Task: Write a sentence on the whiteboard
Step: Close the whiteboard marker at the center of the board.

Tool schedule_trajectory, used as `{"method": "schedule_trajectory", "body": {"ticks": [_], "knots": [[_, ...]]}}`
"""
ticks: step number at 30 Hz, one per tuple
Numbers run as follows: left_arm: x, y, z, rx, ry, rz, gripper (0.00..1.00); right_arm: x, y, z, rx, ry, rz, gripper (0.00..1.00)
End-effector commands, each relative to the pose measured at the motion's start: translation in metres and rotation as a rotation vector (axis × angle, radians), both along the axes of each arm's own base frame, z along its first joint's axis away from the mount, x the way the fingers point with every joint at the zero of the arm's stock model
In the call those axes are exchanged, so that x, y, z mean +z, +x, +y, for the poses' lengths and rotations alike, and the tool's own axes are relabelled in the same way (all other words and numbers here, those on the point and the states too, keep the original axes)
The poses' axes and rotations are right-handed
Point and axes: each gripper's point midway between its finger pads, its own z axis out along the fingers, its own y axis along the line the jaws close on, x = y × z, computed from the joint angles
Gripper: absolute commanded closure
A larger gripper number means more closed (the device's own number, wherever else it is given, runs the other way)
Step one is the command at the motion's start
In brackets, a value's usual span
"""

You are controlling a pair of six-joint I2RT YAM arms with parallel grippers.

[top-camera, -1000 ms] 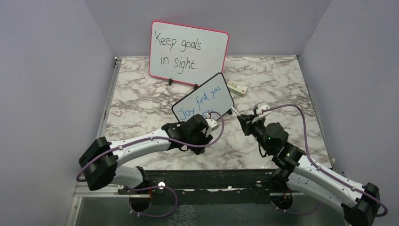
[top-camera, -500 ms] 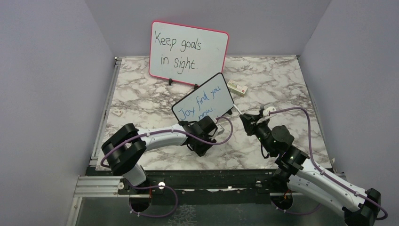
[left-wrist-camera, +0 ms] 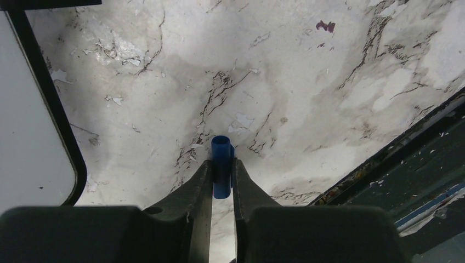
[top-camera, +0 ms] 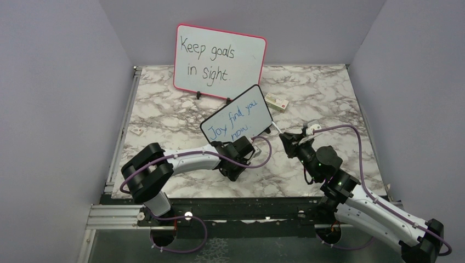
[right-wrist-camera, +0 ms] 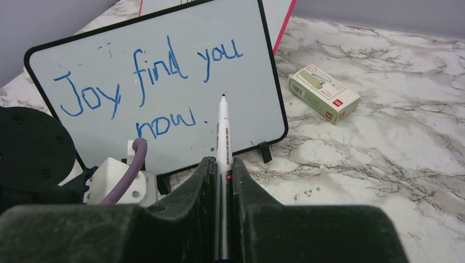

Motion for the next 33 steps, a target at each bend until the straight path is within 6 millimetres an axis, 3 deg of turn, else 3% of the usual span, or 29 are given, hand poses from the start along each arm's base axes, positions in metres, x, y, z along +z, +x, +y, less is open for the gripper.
{"method": "schedule_trajectory", "body": {"ticks": [1,5,22,33], "knots": [[-0.007,0.001,-0.005,0.063,0.008,-0.005,0.85,0.003,0.004,-0.005,-0.037,0.026,-0.012,1.00],[-0.004,-0.004,-0.011,0.076,-0.009,-0.013,0.84,0.003,0.004,-0.005,-0.039,0.026,-0.014,1.00],[-0.014,-0.027,0.002,0.093,0.073,-0.018,0.71,0.000,0.004,-0.002,-0.027,0.017,-0.004,1.00],[-0.015,-0.034,0.016,0.129,0.135,-0.030,0.73,-0.001,0.004,0.000,-0.020,0.018,-0.002,1.00]]}}
